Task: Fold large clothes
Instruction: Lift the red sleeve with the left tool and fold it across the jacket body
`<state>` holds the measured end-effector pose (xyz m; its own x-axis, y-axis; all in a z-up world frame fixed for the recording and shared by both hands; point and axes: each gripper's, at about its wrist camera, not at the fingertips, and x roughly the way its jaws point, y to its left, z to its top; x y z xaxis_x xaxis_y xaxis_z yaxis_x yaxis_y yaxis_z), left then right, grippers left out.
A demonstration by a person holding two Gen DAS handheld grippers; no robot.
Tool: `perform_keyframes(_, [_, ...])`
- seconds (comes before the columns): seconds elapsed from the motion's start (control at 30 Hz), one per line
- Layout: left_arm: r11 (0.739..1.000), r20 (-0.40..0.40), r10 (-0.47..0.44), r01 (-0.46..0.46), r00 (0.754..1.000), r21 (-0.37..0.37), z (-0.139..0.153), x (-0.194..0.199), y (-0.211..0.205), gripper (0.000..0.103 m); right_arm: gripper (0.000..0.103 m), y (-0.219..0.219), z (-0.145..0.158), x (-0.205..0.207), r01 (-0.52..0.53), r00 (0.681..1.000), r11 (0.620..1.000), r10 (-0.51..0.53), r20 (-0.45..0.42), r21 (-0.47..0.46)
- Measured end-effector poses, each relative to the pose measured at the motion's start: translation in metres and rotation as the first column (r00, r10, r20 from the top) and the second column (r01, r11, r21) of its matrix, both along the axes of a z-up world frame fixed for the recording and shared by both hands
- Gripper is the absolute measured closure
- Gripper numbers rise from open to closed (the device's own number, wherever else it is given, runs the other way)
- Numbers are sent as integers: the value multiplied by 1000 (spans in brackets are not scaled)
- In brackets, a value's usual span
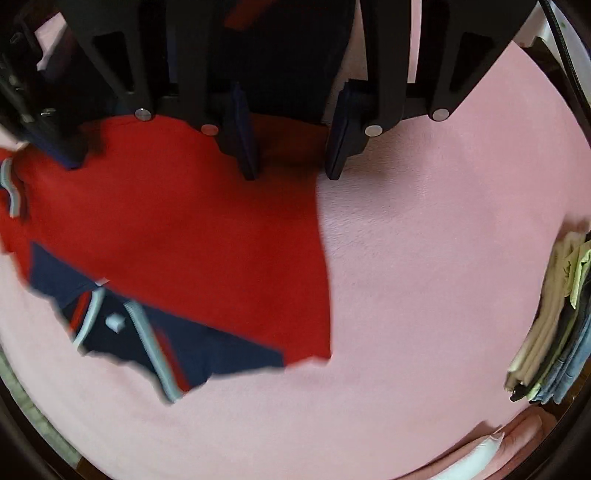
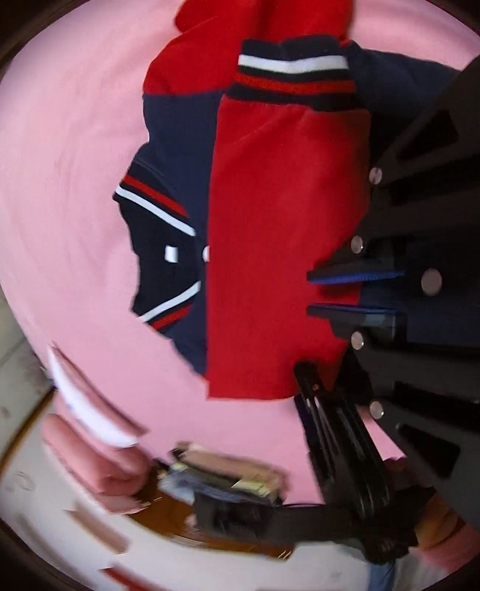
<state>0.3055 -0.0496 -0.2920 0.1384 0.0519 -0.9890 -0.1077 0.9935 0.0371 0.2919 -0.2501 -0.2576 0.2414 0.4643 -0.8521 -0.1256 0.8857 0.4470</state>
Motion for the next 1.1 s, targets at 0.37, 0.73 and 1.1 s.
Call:
perform_keyframes(0.37, [999, 30, 17, -18, 999, 40, 2, -5, 13, 63, 100, -101, 16, -34, 326, 944, 898, -292, 154, -295])
perform_keyframes(0.73, [992, 146, 34, -51, 989, 115, 52, -17, -7, 62, 100, -69, 50, -29, 109, 974, 993, -96, 204, -53])
perform_keyframes(1.1, [987, 41, 38, -44, 998, 153, 1, 37, -7, 34, 103, -63, -21, 12, 145, 981, 987, -135, 140, -68])
